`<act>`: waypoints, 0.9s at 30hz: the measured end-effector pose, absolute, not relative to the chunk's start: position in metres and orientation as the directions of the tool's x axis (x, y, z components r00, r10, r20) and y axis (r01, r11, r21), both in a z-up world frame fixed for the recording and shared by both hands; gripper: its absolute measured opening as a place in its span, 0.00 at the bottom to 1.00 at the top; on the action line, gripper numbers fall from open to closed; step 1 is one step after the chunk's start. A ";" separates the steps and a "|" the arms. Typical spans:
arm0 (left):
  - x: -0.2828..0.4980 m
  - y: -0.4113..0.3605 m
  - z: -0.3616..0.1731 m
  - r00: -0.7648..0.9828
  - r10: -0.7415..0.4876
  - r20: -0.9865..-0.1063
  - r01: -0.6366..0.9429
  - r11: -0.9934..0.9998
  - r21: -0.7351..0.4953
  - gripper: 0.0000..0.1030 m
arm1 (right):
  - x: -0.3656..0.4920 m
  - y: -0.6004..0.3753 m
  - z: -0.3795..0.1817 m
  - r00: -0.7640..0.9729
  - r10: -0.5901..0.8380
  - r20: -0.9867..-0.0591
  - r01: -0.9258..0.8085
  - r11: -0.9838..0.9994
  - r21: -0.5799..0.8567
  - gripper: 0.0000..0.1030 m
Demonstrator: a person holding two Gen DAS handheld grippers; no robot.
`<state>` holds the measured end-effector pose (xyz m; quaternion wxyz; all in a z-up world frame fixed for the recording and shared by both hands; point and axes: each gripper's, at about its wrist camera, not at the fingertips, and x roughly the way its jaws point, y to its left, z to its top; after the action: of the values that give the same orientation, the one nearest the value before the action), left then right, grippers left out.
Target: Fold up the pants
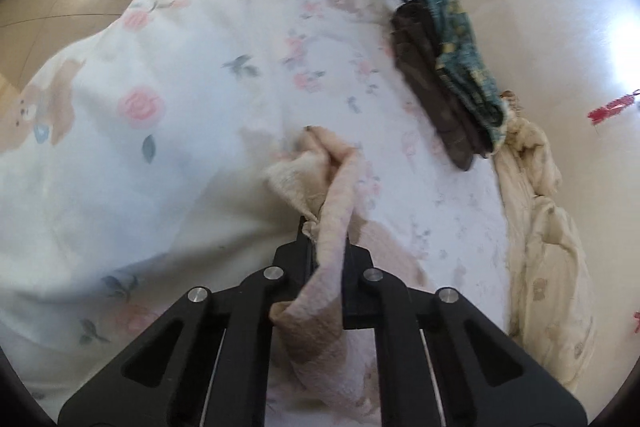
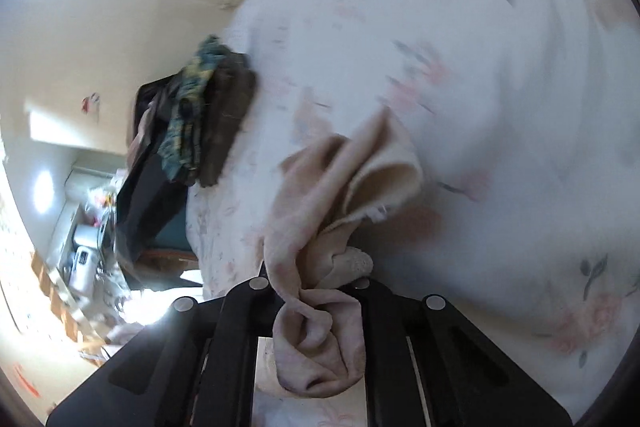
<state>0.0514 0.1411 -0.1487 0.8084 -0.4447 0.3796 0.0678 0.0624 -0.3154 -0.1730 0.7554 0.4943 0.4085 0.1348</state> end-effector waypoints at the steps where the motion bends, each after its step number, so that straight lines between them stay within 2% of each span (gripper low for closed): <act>1: 0.051 0.142 -0.144 0.711 -0.237 -0.662 -0.439 0.585 -0.682 0.06 | 0.062 -0.315 -0.164 0.644 0.614 -0.456 0.170 0.466 0.868 0.08; 7: 0.049 0.139 -0.090 0.780 -0.257 -0.571 -0.326 0.611 -0.721 0.06 | 0.056 -0.322 -0.112 0.715 0.607 -0.346 0.040 0.459 0.887 0.08; 13: 0.078 0.143 -0.023 0.831 -0.248 -0.497 -0.227 0.666 -0.711 0.06 | 0.087 -0.315 -0.053 0.723 0.625 -0.292 -0.080 0.497 0.864 0.08; 20: 0.167 0.165 0.027 0.845 -0.223 -0.486 -0.173 0.746 -0.643 0.06 | 0.178 -0.285 -0.004 0.708 0.647 -0.281 -0.173 0.546 0.820 0.08; 27: 0.293 0.179 0.049 0.881 -0.172 -0.441 -0.130 0.808 -0.575 0.06 | 0.324 -0.244 0.019 0.724 0.635 -0.270 -0.213 0.578 0.787 0.08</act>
<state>0.2928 0.1786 0.0489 0.9190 -0.3098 0.2435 -0.0114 0.3239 -0.2443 0.0186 0.8451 0.3845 0.2739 0.2509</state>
